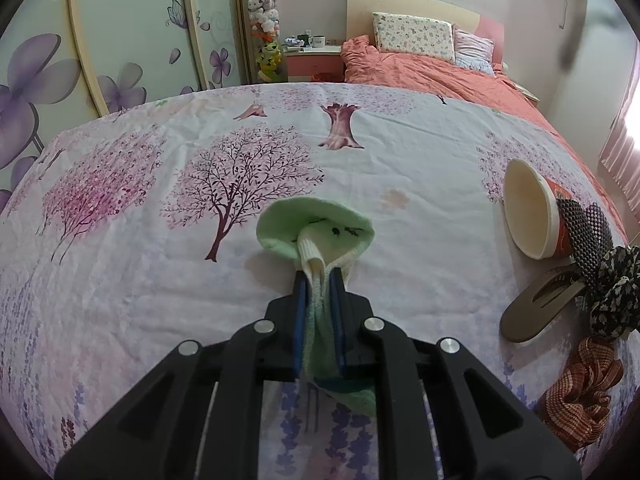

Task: Collect trash
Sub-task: 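Hold the green sock in the left gripper while the right grasps the white tissue, then carry the sock and tissue in both grippers over the orange basket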

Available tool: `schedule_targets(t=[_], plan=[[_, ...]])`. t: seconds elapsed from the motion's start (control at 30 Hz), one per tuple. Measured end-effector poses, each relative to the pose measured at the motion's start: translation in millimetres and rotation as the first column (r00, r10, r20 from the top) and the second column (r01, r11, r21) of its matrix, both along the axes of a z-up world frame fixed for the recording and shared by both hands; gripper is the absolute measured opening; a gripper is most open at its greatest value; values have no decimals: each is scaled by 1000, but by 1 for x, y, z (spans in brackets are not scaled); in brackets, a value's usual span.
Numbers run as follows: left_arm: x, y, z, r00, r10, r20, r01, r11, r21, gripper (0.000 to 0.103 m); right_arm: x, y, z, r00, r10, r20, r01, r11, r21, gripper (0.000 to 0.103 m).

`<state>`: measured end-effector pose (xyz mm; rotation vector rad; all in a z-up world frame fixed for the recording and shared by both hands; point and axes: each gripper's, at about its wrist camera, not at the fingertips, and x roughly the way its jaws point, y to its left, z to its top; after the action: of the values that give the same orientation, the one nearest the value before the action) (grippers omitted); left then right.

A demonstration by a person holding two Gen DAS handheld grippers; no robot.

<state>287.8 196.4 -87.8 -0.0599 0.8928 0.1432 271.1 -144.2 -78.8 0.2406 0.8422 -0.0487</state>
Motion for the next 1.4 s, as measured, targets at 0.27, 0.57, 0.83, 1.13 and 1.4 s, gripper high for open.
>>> schedule_targets(t=[0.27, 0.57, 0.83, 1.13, 1.4], plan=[[-1, 3, 0, 1000, 1, 3, -1, 1000, -10, 14, -3, -2, 1, 1000, -2, 0, 2, 1000, 6, 36], [-12, 3, 9, 999, -22, 27, 24, 995, -92, 11, -29, -22, 21, 997, 8, 77, -11, 999, 37, 32], [-31, -22, 40, 994, -65, 88, 72, 994, -79, 11, -58, -46, 42, 989, -4, 149, -3, 999, 43, 32], [-51, -73, 87, 972, -165, 165, 183, 978, -102, 11, -87, -68, 68, 973, -18, 231, 6, 999, 54, 32], [-71, -141, 111, 932, -297, 207, 326, 937, -125, 11, -112, -91, 85, 955, -49, 294, 37, 998, 46, 32]])
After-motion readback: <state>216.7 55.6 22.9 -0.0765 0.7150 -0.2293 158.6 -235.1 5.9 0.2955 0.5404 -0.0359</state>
